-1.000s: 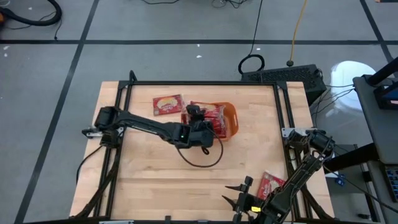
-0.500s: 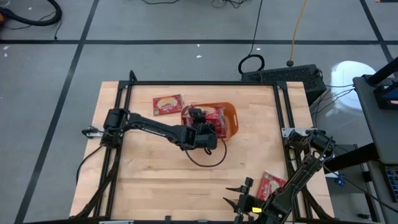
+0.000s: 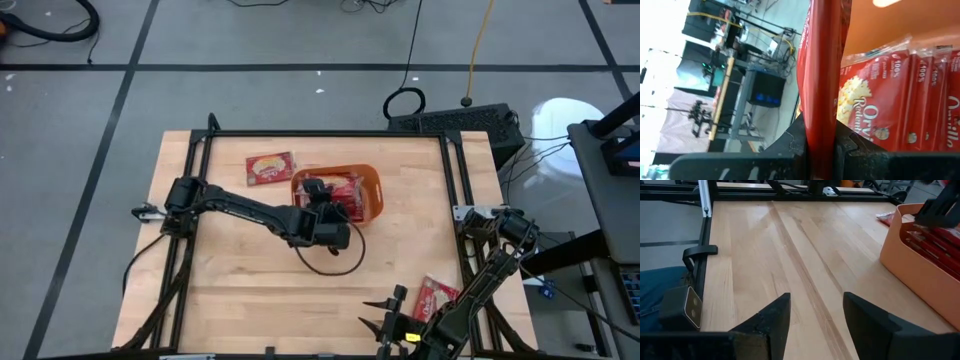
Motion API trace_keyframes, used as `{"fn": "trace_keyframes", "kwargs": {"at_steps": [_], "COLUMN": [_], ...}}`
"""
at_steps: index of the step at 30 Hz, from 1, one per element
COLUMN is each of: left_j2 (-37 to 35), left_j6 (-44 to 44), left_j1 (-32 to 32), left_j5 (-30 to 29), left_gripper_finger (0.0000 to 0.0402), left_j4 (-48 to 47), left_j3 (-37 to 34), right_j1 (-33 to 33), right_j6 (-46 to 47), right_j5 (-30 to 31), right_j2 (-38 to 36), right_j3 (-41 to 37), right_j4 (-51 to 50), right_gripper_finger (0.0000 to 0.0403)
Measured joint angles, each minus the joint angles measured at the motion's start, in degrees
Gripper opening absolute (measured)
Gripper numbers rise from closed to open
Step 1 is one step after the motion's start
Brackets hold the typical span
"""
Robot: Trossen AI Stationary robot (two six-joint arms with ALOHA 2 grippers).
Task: Sort popcorn bags into baskets
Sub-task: Put the red popcorn bag into the orange bin
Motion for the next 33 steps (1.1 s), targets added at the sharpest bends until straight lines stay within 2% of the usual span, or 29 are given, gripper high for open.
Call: {"fn": "trace_keyframes", "kwargs": {"at_steps": [6, 10, 16, 23, 33], "left_j2": [-0.02, -0.09, -0.07, -0.07, -0.07], "left_j6": [-4.29, -4.63, -10.52, -11.70, -8.77], "left_j1": [0.91, 1.13, 2.24, 2.52, 2.87], "left_j5": [3.10, 3.69, 4.33, 8.75, 10.85], "left_gripper_finger": [0.0035, 0.0035, 0.0035, 0.0035, 0.0045], "left_j4": [-7.60, -9.51, -15.33, -15.65, -15.09], "left_j3": [4.20, 4.03, 3.91, 3.89, 3.89], "right_j1": [-0.08, -0.13, -0.13, -0.13, -0.13], "right_j6": [-0.81, -0.72, -0.59, -0.79, -0.96], "right_j5": [0.17, 0.26, 0.20, 0.17, 0.13], "right_j2": [0.00, 0.00, 0.00, 0.00, 0.00], "right_j3": [0.00, 0.00, 0.02, 0.02, 0.02], "right_j4": [0.00, 0.00, 0.00, 0.00, 0.04], "right_gripper_finger": [0.0173, 0.0173, 0.0173, 0.0173, 0.0173]}}
